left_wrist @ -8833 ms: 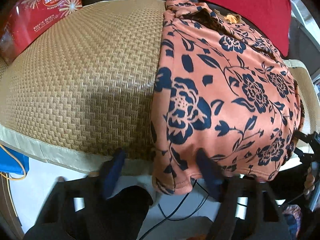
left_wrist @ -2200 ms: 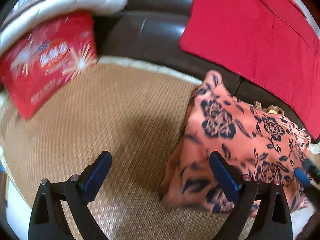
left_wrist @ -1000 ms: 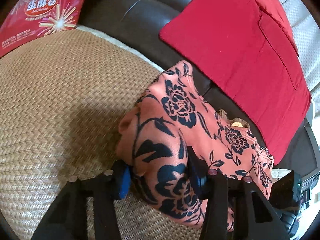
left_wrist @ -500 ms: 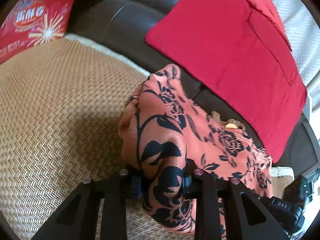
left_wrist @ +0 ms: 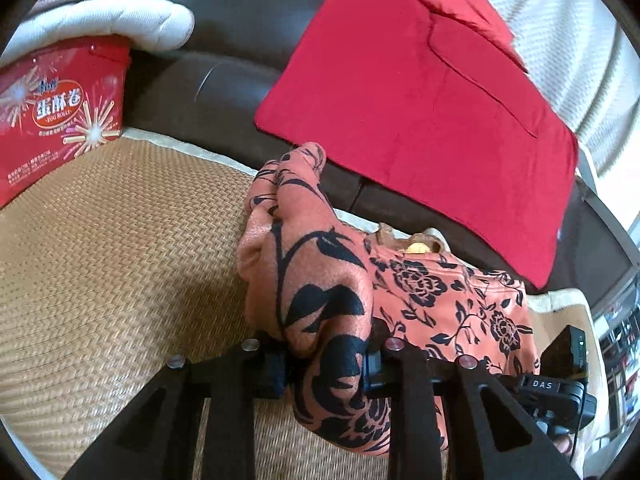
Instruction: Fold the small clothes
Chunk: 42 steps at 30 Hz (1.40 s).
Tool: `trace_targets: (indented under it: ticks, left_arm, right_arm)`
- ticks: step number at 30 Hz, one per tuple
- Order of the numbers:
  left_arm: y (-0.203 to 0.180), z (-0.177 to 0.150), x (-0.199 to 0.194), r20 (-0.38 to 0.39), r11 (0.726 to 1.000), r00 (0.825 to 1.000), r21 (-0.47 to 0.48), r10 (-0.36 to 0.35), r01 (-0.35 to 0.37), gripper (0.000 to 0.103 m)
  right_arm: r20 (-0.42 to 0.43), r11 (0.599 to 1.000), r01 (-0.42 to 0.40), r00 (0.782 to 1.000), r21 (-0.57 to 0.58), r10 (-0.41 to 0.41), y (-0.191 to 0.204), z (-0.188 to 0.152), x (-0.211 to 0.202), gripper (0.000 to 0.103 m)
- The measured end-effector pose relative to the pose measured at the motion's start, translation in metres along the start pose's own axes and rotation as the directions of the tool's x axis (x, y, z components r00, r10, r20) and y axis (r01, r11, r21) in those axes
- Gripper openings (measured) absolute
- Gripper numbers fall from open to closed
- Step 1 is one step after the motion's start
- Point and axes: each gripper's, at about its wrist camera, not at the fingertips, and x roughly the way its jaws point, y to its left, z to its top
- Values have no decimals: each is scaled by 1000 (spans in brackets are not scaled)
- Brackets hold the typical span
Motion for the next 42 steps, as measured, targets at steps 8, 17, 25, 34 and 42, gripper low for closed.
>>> trace_targets:
  ticks: [8, 17, 25, 34, 42]
  left_arm:
    - [-36, -20, -30, 55, 973, 998, 227, -41, 28, 26]
    - [-140, -48, -35, 68, 845, 989, 530, -134, 78, 26]
    - [-213, -122, 18, -200, 638, 978, 745, -62, 192, 33]
    - [-159, -66, -57, -162, 633, 928, 691, -337, 350, 81]
    - [-110, -35, 4, -229, 852, 963, 467, -141, 236, 81]
  right_arm:
    - [-44, 998, -40, 998, 57, 42, 0, -46, -10, 2]
    - [97, 969, -236, 969, 68, 229, 13, -5, -67, 16]
    - [224, 913, -371, 917, 169, 331, -20, 16, -89, 95]
    - [146, 967, -220, 969, 127, 201, 14, 32, -38, 95]
    - [134, 1000, -5, 991, 14, 3, 45, 30, -11, 23]
